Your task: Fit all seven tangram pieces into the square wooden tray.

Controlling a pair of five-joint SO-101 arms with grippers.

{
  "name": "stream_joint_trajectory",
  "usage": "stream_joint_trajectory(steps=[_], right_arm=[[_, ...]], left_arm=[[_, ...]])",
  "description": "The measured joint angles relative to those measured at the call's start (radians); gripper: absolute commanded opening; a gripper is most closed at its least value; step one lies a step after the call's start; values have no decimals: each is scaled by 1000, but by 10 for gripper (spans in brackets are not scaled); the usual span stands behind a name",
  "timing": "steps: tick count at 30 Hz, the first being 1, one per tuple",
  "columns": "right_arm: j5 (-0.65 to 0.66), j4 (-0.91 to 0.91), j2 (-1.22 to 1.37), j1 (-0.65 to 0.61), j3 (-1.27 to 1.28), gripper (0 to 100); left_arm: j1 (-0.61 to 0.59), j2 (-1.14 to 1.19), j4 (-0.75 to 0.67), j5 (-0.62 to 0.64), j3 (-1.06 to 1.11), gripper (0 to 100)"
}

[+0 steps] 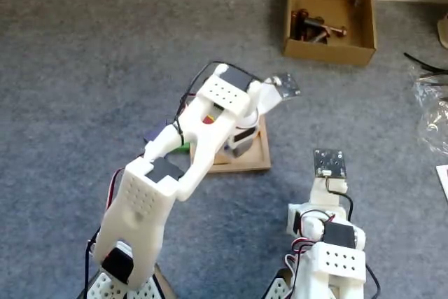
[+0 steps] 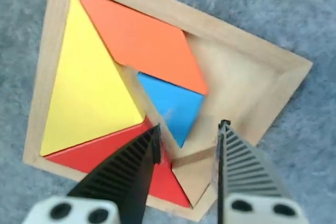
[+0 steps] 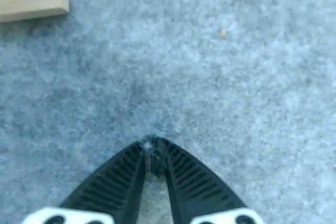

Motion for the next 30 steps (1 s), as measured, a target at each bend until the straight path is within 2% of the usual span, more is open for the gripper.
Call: stream_joint_trajectory(steps=[20,25,30], right_arm=[[0,0,0,0,0,5],[0,0,0,0,0,5],[0,0,0,0,0,5]], left_arm=[[9,69,-69,20,40,170],[17,69,-69,21,44,69],[12,80,-66,23,48,63]])
